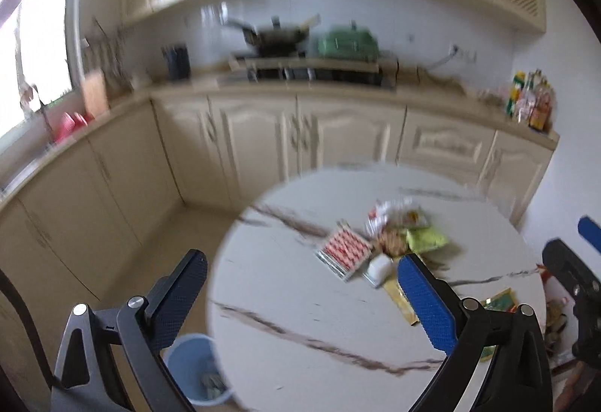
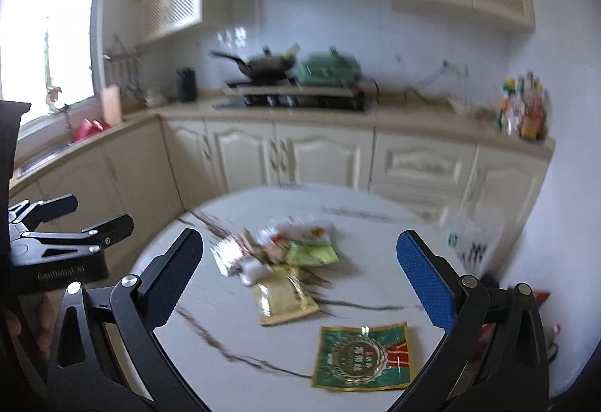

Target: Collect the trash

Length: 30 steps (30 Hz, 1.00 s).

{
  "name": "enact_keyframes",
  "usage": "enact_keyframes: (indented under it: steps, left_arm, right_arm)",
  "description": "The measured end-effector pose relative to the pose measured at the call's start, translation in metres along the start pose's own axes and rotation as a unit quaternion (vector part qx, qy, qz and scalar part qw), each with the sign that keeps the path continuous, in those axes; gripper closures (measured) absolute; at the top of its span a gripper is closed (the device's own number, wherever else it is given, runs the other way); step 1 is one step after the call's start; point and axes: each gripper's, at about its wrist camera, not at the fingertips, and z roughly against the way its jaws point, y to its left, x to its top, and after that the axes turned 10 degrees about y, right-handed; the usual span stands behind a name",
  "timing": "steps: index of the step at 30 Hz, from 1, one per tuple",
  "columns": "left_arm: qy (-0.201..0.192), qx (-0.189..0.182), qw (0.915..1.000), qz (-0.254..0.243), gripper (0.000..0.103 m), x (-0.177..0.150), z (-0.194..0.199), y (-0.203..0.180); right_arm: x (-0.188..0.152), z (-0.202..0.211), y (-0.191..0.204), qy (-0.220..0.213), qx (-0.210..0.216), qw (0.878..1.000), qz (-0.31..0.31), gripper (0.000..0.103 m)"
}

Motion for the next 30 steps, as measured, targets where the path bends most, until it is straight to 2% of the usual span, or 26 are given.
enact_keyframes:
  steps: [3,6,9,12,14,22,24,25,26,30]
  left_arm:
    - [0.055,0.001,0.9985,0.005,0.003,0.034,-0.055,-0.003]
    - [0.095,-0.008,0.9954,0.010,0.003,0.067,-0.094,-0.007]
    - [0.104,-0.016,0.9944,0.006,0.003,0.075,-0.114,-0.014]
    - [0.122,-0.039,0.9918,0.002,0.003,0.083,-0.133,-0.025]
    - [0.134,-0.037,0.9903,0.006,0.003,0.083,-0.146,-0.032]
    - [0.162,-0.037,0.9844,0.057,0.005,0.102,-0.207,-0.038]
    - [0.163,-0.026,0.9847,0.055,0.009,0.103,-0.216,-0.041]
    - [0.158,-0.024,0.9859,0.051,0.020,0.103,-0.219,-0.042]
    - [0.154,-0.023,0.9867,0.048,0.026,0.104,-0.219,-0.040]
    - [0.142,-0.016,0.9892,0.032,0.047,0.102,-0.214,-0.031]
  right_arm:
    - [-0.011,-0.039,-0.017,0.041,-0.002,0.999,-0.016,0.000]
    - [-0.021,-0.074,-0.030,0.080,-0.003,0.996,-0.028,0.000]
    - [-0.028,-0.100,-0.041,0.111,-0.013,0.993,-0.038,0.000]
    - [-0.033,-0.116,-0.051,0.126,-0.014,0.991,-0.045,0.000]
    - [-0.035,-0.125,-0.058,0.134,-0.015,0.990,-0.051,0.000]
    - [-0.039,-0.136,-0.070,0.150,-0.007,0.987,-0.052,0.000]
    - [-0.039,-0.138,-0.071,0.150,-0.008,0.987,-0.054,0.000]
    - [-0.039,-0.138,-0.072,0.151,-0.007,0.987,-0.055,0.000]
    - [-0.039,-0.139,-0.074,0.151,-0.006,0.987,-0.055,0.000]
    - [-0.039,-0.140,-0.074,0.152,-0.004,0.987,-0.056,0.000]
